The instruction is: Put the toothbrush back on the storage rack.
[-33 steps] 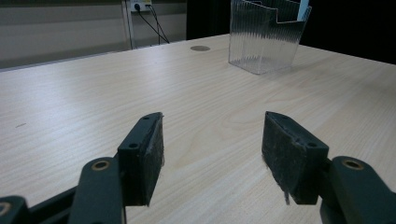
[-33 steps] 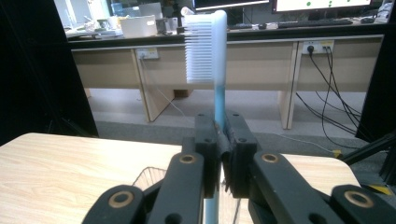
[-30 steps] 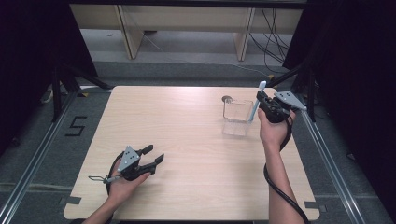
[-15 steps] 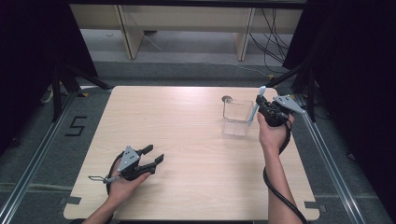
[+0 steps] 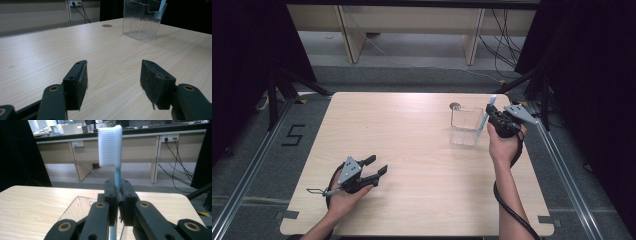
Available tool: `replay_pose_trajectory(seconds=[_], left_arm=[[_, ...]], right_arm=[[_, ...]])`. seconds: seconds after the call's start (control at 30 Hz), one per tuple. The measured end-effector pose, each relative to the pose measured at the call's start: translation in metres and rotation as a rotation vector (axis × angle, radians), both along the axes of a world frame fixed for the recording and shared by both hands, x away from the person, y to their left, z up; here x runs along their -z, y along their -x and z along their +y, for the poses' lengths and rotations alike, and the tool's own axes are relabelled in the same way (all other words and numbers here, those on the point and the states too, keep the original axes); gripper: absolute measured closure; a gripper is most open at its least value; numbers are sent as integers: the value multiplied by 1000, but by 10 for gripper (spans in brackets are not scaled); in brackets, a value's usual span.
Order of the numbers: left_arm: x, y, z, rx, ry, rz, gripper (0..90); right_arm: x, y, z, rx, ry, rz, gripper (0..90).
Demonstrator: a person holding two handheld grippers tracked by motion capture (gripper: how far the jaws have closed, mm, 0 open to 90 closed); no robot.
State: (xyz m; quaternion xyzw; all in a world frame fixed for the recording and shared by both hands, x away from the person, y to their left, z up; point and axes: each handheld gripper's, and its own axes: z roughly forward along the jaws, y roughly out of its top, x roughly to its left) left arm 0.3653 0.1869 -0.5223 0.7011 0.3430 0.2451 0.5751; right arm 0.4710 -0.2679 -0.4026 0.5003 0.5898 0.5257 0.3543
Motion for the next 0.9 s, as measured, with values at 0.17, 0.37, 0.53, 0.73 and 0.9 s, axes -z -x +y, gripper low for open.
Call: replay_pose_trajectory(seconds=[0.17, 0.37, 0.53, 0.73, 0.9], left_arm=[[0, 0, 0, 1, 2, 1, 385], [0, 0, 0, 0, 1, 0, 385], [0, 0, 0, 0, 2, 1, 385], [0, 0, 0, 1, 1, 1, 385], [0, 0, 0, 0, 2, 2, 385]], right_arm=[[2, 2, 0, 2, 8, 12, 859], [5, 3, 0, 2, 2, 24, 859], [9, 2, 0, 4, 6, 19, 859], [10, 2, 1, -2, 1, 24, 859], [12, 1, 1, 1, 6, 31, 859]])
